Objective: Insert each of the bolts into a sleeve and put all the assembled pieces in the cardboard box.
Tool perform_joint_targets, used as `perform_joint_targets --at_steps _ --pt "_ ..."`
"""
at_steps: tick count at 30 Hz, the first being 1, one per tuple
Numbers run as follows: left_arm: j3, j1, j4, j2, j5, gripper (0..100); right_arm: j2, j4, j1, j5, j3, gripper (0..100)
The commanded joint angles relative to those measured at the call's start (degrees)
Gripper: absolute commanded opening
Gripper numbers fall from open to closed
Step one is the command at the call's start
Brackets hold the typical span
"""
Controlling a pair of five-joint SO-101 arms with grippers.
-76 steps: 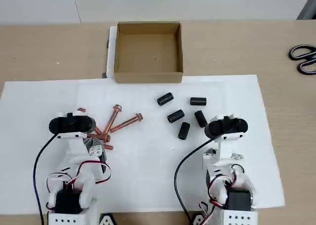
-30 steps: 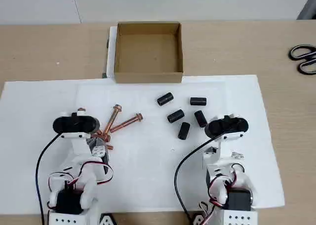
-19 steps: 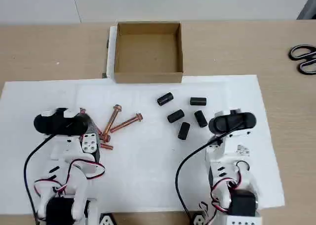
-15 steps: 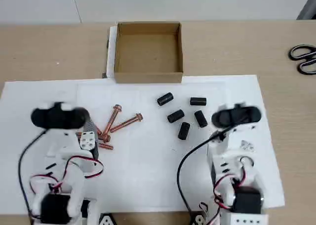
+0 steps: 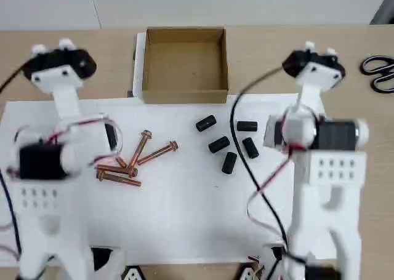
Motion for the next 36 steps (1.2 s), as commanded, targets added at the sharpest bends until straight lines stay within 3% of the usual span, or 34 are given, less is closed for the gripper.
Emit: perform_joint_targets --at_steps 1,4,9,16,25,36 --pt "-4.6 -0.1 1.4 5.2 -4.9 1 2.6 2.1 -0.1 1.8 -4.6 0.4" --pt "-4.5 -0.1 1.5 7.9 -10.5 1 2.9 2.2 -0.2 7.6 -4.0 0.4" --pt "-2.5 -0.1 1.1 13.1 -16.8 1 2.9 2.1 -0.2 24.6 1.5 0.4" --pt "0.1 -0.2 0.8 21.8 -19.6 1 2.9 -1.7 -2.2 34.7 10.9 7.2" --pt "0.0 -0.2 -1.8 26.4 -19.4 1 8.7 -9.8 -3.2 34.9 16.1 8.3" --pt "0.0 -0.2 -4.8 30.9 -19.4 1 23.5 -12.3 -3.0 34.2 3.9 12.3"
